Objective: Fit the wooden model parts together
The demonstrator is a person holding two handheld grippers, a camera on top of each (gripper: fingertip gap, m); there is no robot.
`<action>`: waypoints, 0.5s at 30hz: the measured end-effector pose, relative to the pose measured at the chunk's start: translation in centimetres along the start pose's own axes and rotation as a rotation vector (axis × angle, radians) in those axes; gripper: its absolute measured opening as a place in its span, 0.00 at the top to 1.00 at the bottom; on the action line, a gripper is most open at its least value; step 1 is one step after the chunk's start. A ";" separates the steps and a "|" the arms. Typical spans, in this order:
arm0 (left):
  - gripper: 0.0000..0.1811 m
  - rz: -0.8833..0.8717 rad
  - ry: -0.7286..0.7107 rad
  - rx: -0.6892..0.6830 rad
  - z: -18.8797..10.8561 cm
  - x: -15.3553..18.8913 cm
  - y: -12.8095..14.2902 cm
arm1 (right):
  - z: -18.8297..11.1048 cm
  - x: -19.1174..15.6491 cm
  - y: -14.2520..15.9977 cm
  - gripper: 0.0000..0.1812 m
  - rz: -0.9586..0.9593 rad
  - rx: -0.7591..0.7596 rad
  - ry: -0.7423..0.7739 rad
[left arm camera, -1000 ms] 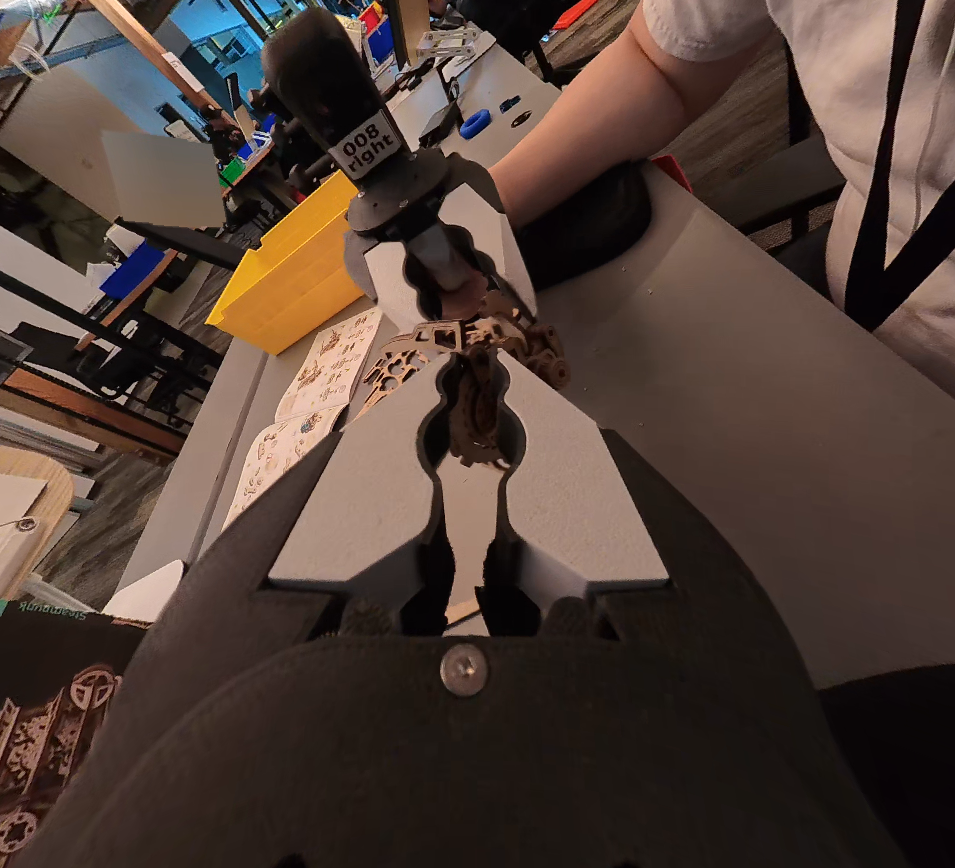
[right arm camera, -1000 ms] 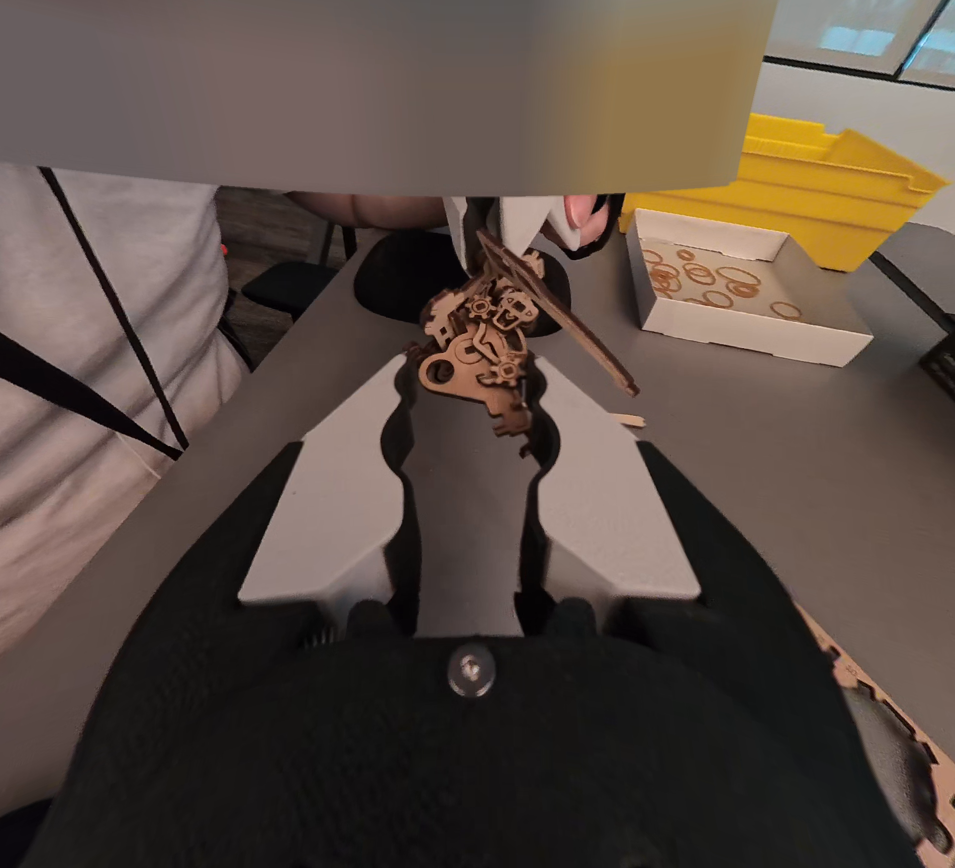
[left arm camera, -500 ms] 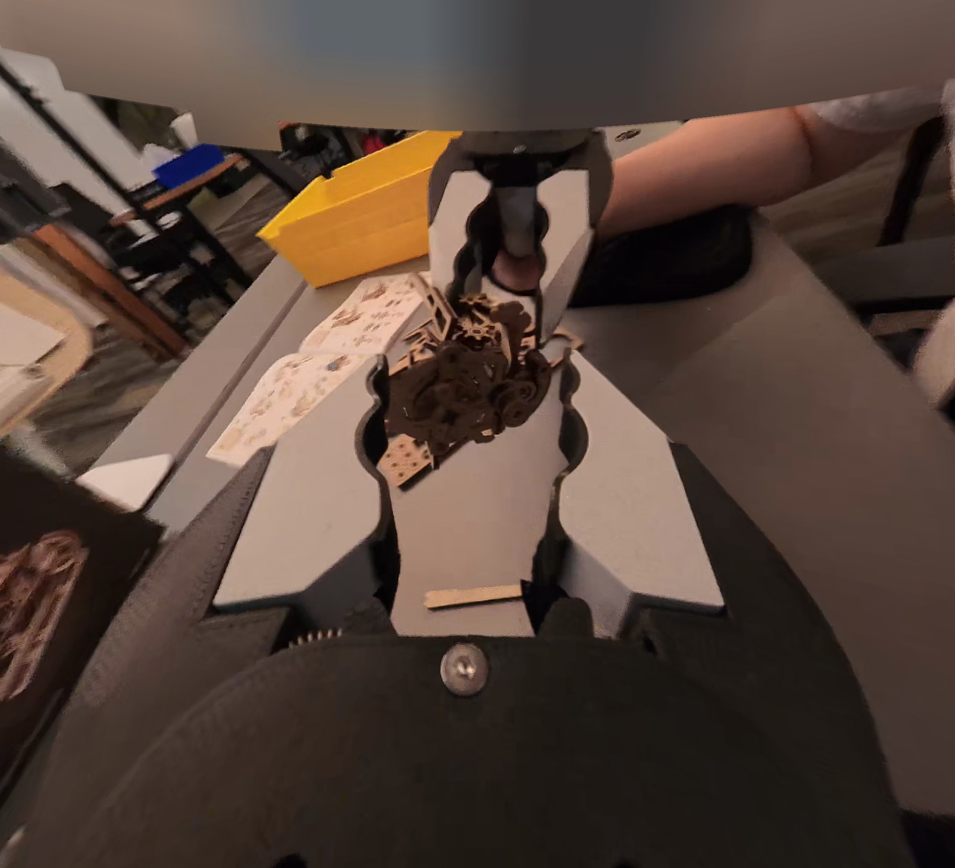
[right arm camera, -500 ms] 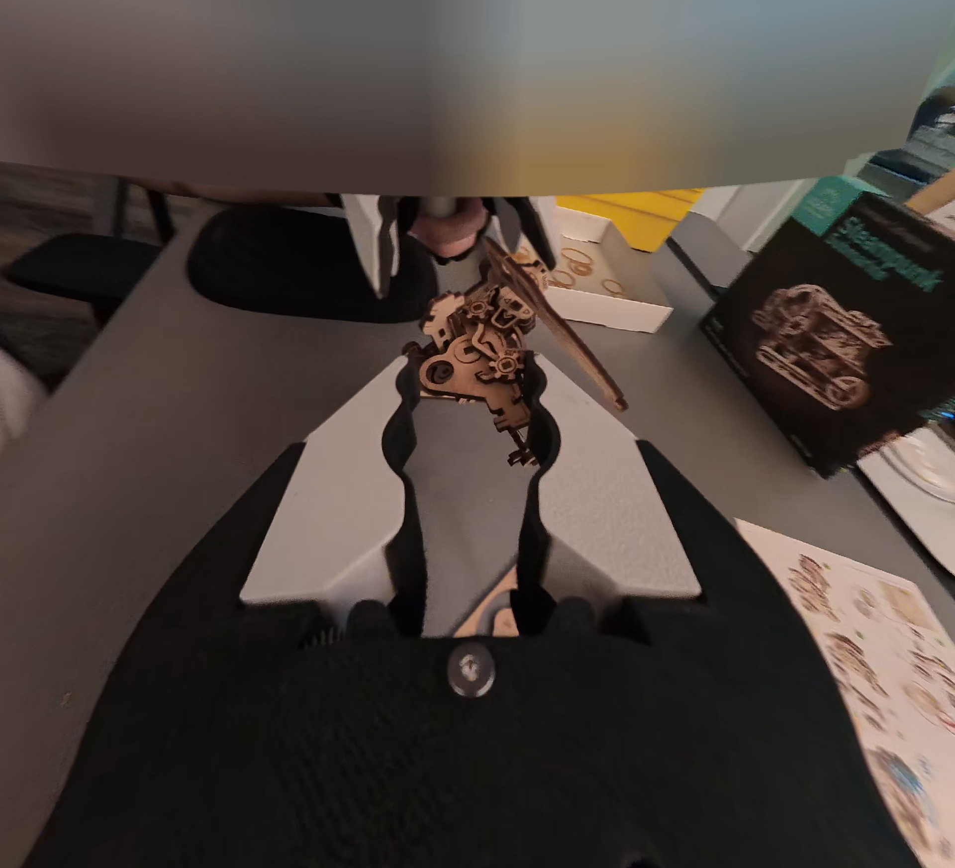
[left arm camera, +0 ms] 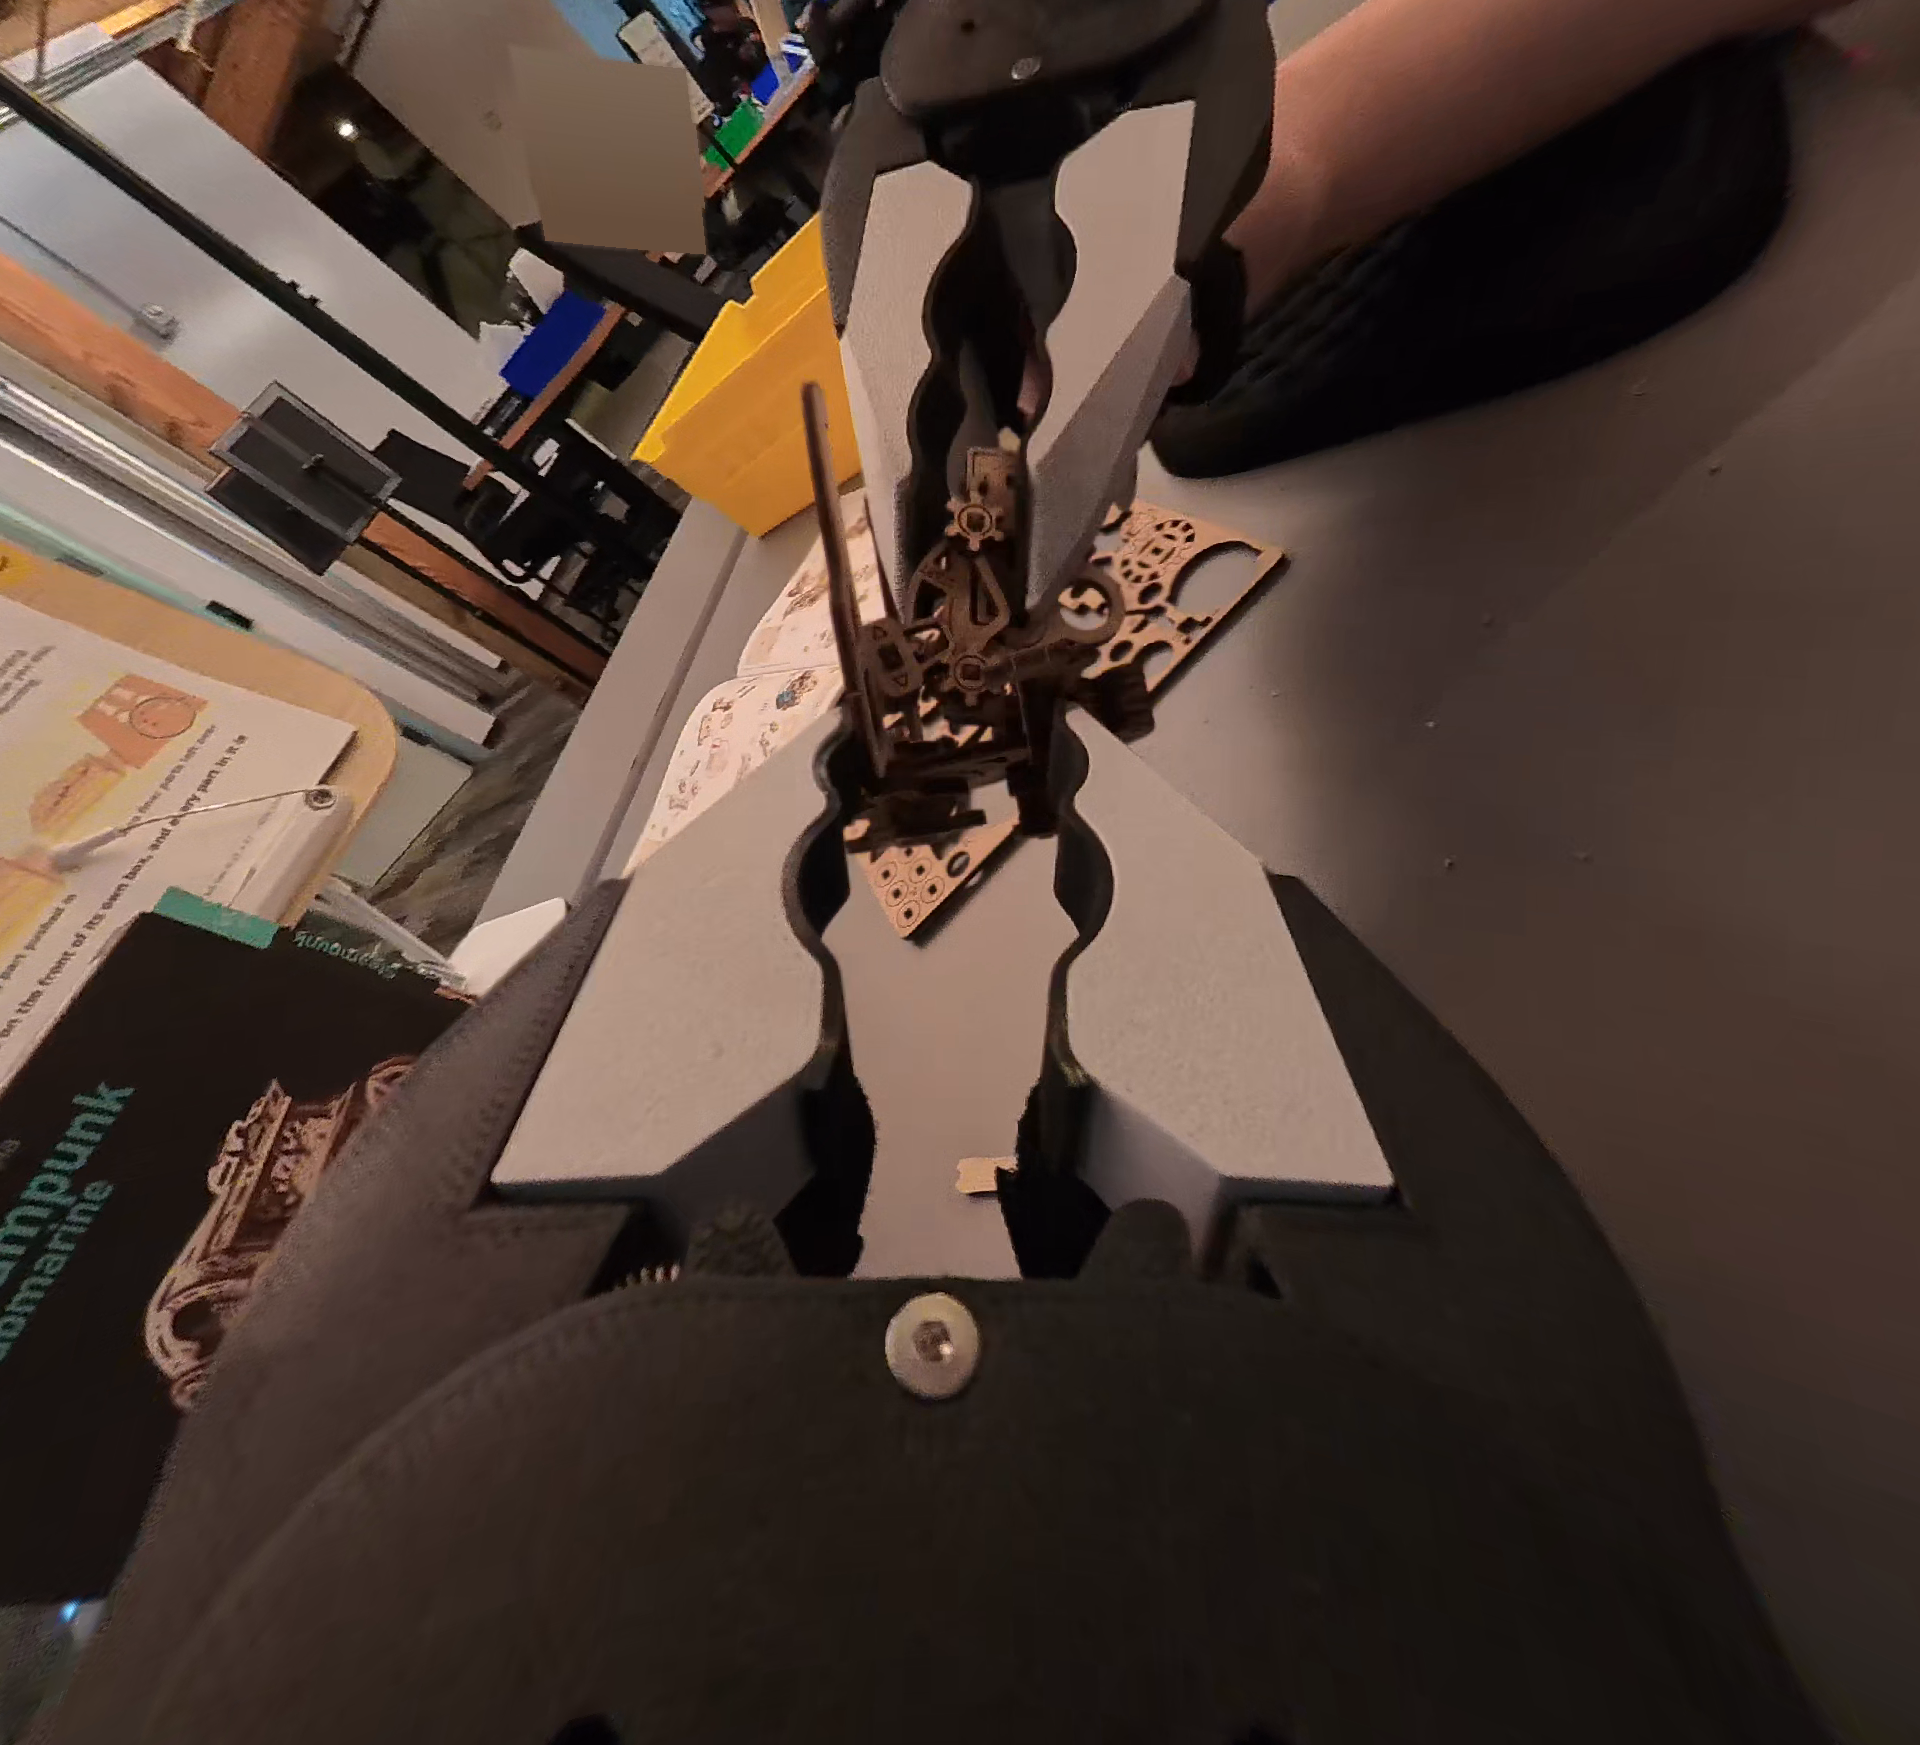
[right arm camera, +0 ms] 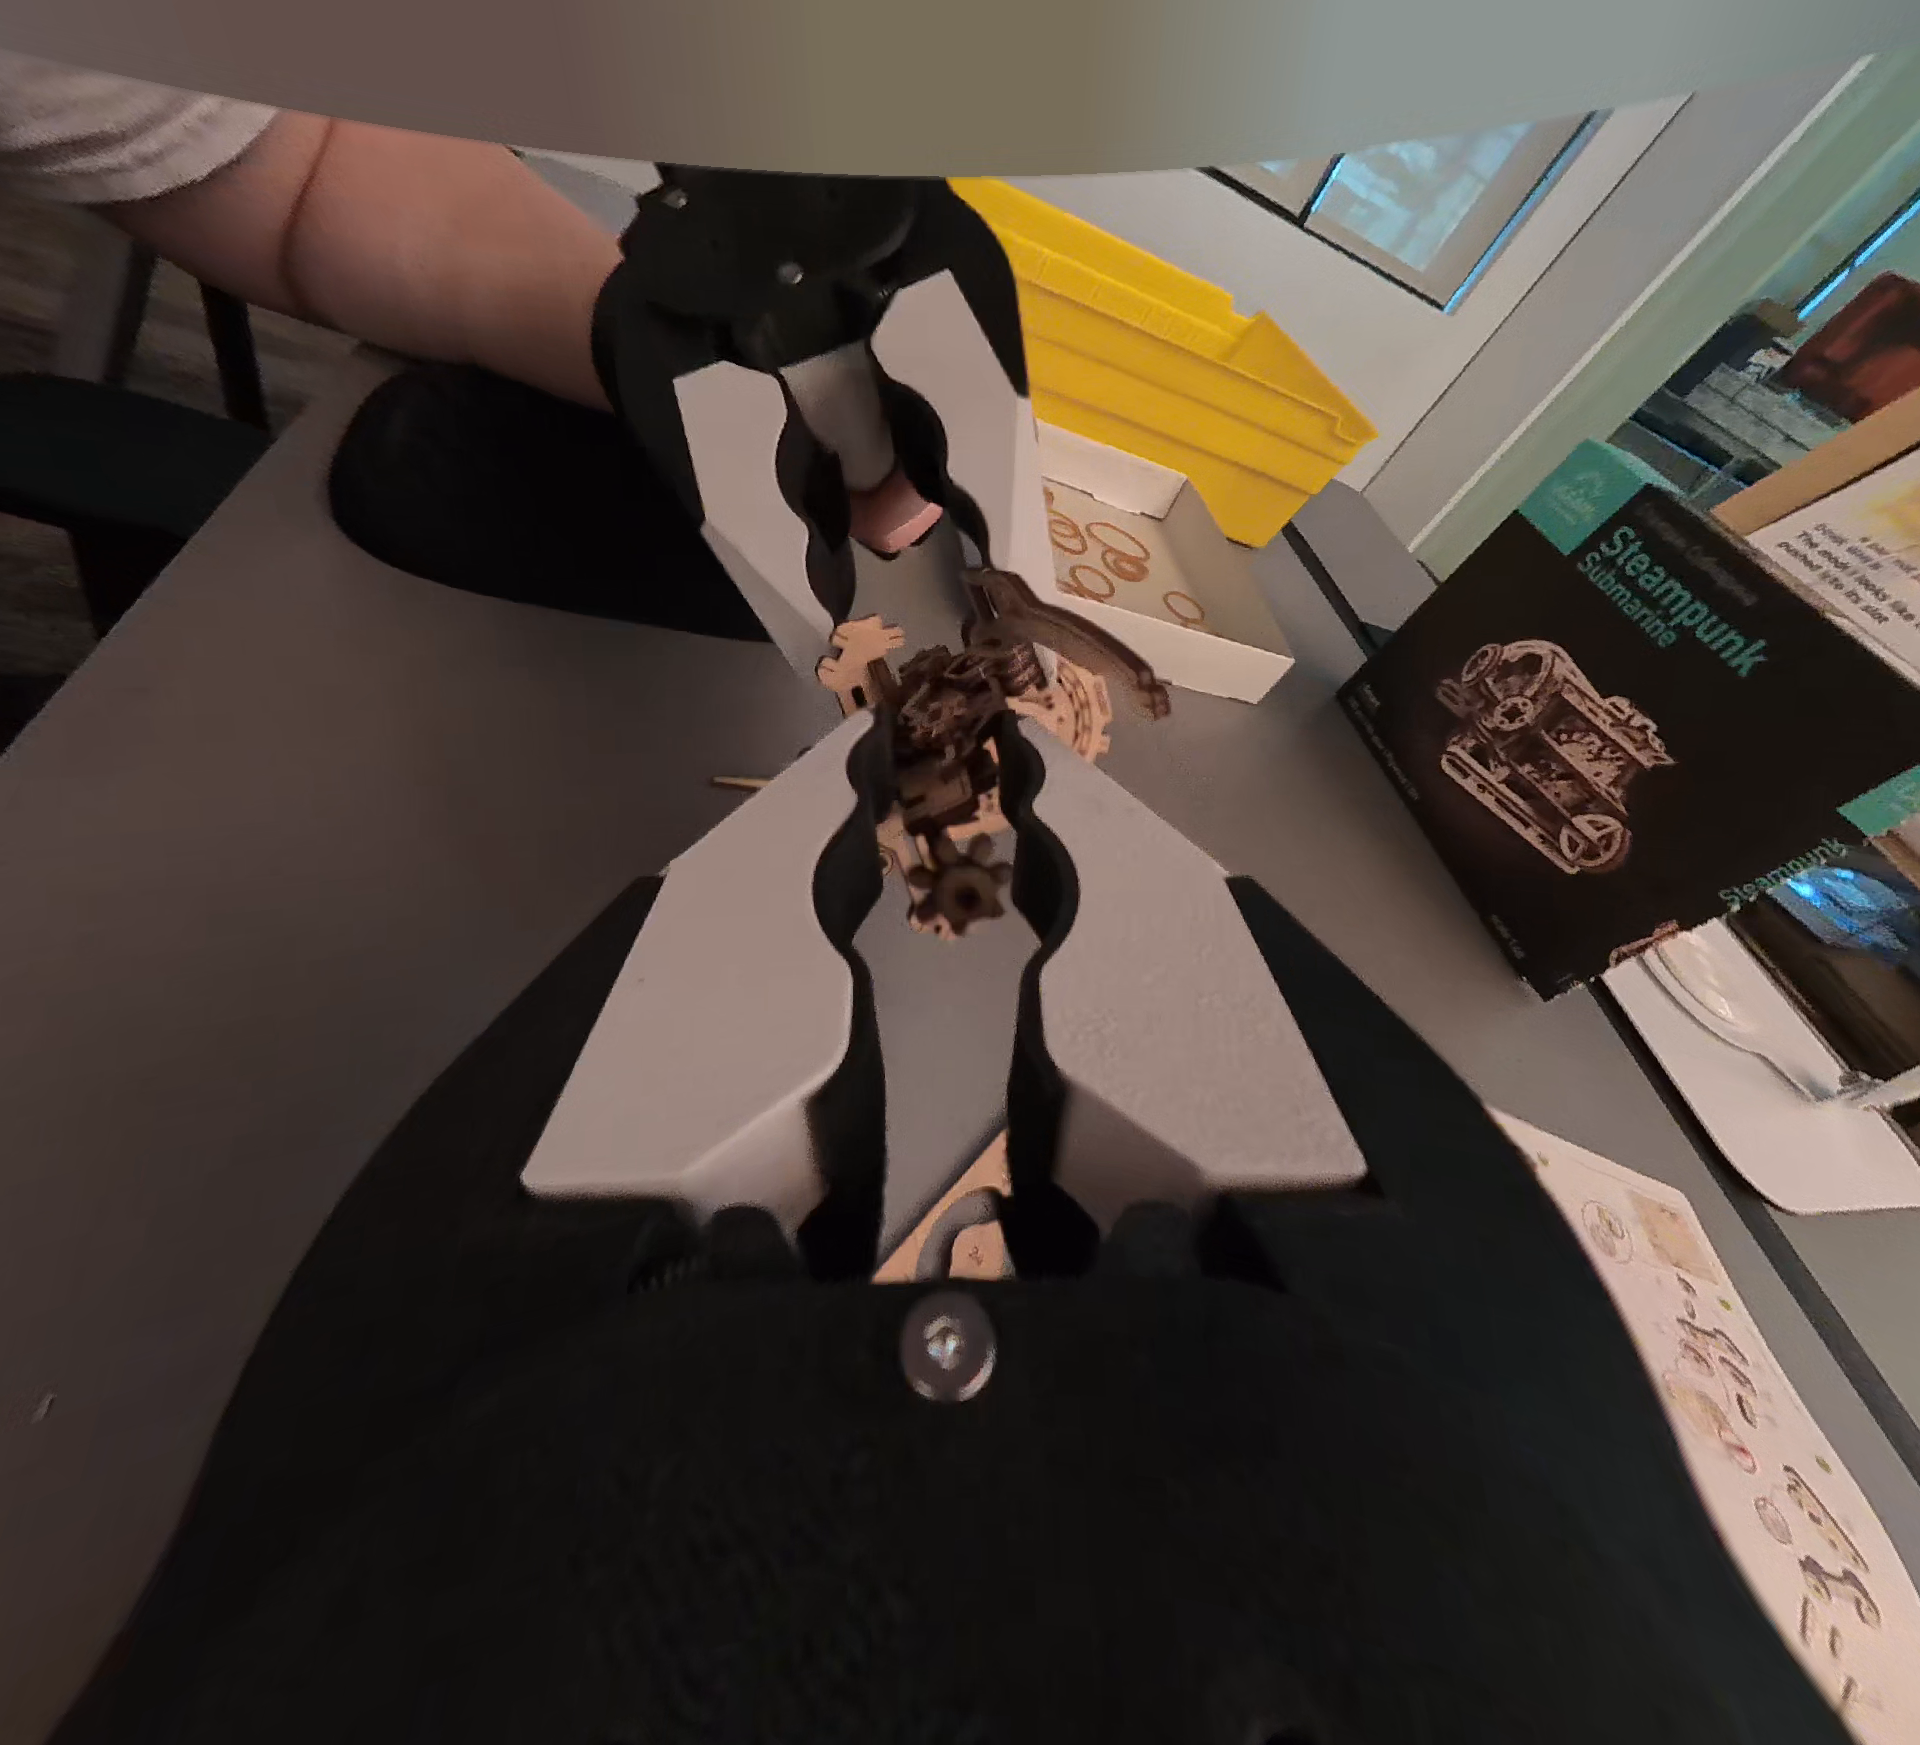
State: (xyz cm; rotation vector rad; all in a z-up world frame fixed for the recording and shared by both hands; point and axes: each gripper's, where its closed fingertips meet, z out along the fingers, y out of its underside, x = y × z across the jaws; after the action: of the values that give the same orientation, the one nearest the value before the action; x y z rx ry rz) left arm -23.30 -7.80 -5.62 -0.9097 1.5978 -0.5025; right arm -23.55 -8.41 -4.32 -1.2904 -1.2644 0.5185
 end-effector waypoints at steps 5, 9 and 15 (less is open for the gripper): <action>0.82 -0.033 -0.005 0.013 -0.1 -0.4 0.2 | 0.2 0.6 1.3 0.88 0.051 -0.047 0.003; 0.82 -0.031 0.001 0.016 -0.2 -0.3 0.1 | 0.6 0.1 2.3 0.81 0.082 -0.074 -0.039; 0.82 -0.061 0.027 0.035 -0.3 -0.1 -0.1 | 0.8 -0.1 2.4 0.78 0.054 -0.067 -0.039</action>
State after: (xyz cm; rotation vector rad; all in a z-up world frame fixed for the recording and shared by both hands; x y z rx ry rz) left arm -23.53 -7.87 -5.43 -0.9313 1.5842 -0.5860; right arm -23.46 -7.44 -6.70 -1.3797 -1.2915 0.5462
